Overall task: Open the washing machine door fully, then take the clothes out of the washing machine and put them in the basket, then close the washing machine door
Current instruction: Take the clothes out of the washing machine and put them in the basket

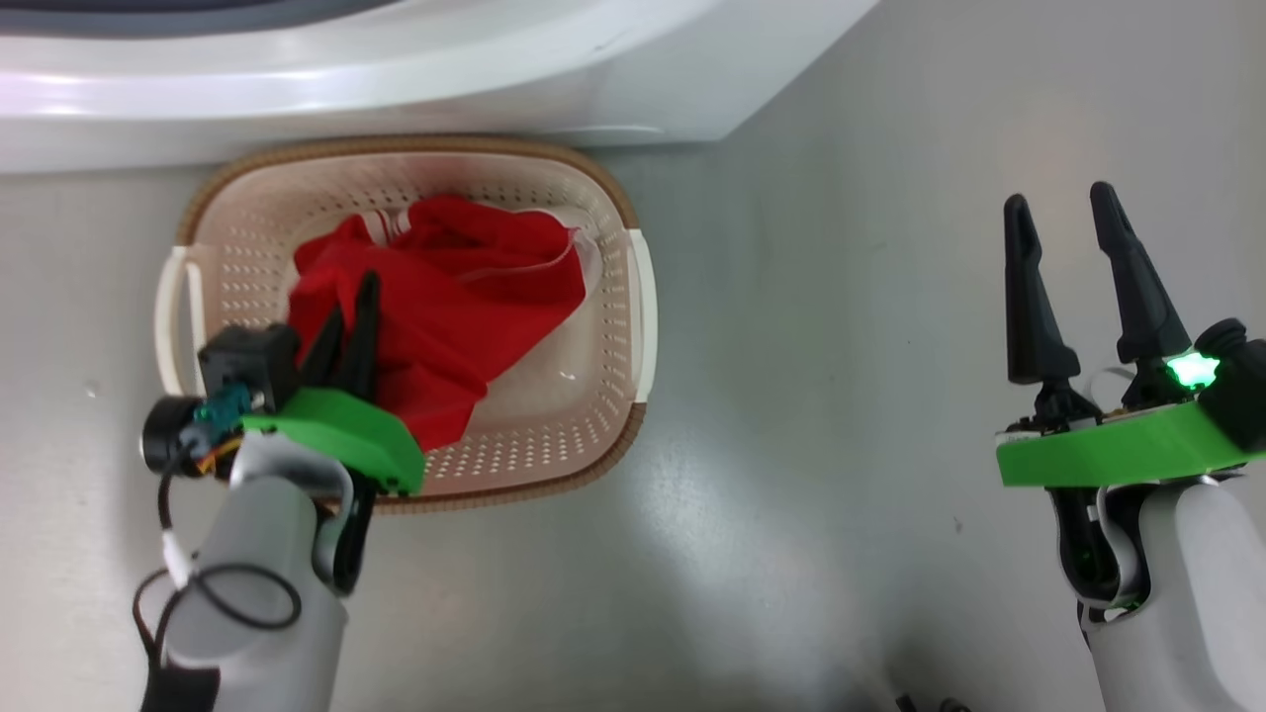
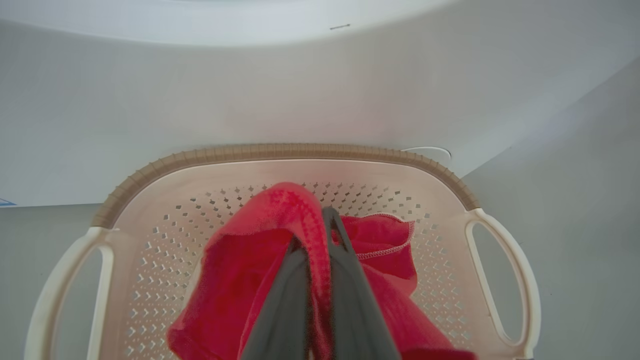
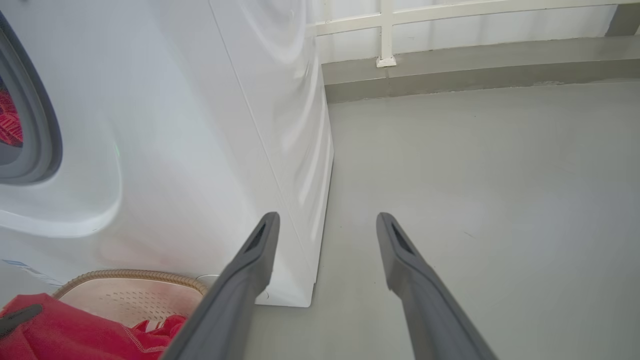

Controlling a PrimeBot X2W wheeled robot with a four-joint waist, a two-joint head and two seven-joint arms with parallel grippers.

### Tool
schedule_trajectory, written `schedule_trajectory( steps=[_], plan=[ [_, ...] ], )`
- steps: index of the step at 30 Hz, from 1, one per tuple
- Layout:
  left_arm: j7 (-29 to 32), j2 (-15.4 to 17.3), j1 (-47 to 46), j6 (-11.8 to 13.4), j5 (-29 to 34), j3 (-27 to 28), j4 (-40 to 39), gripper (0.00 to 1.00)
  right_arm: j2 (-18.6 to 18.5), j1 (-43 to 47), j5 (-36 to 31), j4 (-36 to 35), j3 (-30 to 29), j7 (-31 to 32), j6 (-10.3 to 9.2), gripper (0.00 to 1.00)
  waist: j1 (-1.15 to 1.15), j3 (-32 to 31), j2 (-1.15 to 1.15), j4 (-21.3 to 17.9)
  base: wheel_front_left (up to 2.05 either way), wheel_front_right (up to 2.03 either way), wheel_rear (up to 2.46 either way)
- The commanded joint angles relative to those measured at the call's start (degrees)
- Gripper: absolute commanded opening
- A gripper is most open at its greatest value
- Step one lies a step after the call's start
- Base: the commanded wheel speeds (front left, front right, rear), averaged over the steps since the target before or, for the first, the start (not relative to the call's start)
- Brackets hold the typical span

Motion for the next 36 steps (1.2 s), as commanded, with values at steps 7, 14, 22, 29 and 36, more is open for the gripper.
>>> schedule_trajectory(
  steps=[7,14,22,29,36],
  plan=[
    [-0.3,1.7,-5.9,-0.6,1.5,2.6,7.9,0.14,0.0,-1.2,1.5,-1.8,1.2,-0.4,0.37,1.00,0.00,3.7,0.00,-2.0,0.00,0.00,0.00],
    [-0.3,1.8,-8.3,-0.7,2.1,3.8,10.5,1.00,0.0,-1.5,1.7,-2.0,0.7,-0.4,0.37,1.00,0.00,4.5,0.00,-2.1,0.00,0.00,0.00],
    [-0.3,1.5,-7.7,-0.8,2.0,4.7,9.5,1.00,0.0,-1.4,1.4,-1.4,0.3,-0.4,0.37,1.00,0.00,3.3,0.00,-1.3,0.00,0.00,0.00],
    [-0.3,1.3,-5.0,-0.9,1.6,5.4,6.3,1.00,0.0,-0.5,0.8,-0.8,0.1,-0.4,0.37,1.00,0.00,-0.1,0.00,-0.3,0.00,0.00,0.00],
    [-0.3,1.2,-1.0,-0.9,1.6,5.4,1.2,1.00,0.0,0.8,-0.2,0.1,-0.1,-0.4,0.37,1.00,0.00,-5.0,0.00,0.8,0.00,0.00,0.00]
  ],
)
